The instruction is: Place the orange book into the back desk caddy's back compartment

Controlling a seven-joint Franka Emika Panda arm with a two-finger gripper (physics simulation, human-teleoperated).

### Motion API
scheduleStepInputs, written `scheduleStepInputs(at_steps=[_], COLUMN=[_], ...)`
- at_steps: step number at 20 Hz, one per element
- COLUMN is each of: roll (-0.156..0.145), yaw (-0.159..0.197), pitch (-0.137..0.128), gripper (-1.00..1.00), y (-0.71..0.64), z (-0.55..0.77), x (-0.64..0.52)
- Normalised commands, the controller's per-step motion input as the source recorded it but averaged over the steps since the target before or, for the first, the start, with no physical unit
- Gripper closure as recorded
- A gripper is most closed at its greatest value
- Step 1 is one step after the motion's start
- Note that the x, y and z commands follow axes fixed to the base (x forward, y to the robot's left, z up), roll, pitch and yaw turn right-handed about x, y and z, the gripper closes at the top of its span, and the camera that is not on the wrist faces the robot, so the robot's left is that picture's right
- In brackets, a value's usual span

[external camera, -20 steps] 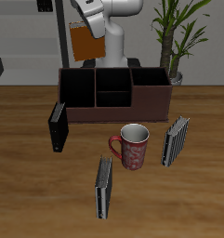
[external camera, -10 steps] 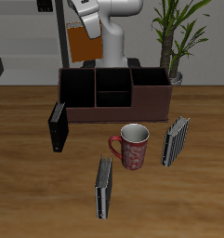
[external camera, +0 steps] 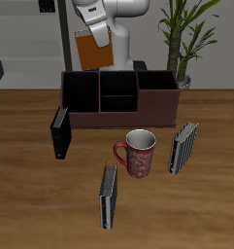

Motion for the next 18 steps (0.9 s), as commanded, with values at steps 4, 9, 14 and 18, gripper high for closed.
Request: scheduleStepInputs(at_steps=[4,9,14,18], roll=[0.014,0.038,0.047,0.029], yaw=[-0.023,0.007,0.003,0.01], pitch=[-0.004,0.008,0.016,0.014], gripper=[1.0,1.0,1.0,1.0], y=[0.06,0.17,0.23,0.14], z=[-0.11,-0.14,-0.13,-0.12], x=[0.01,-0.05,-0.06,-0.04])
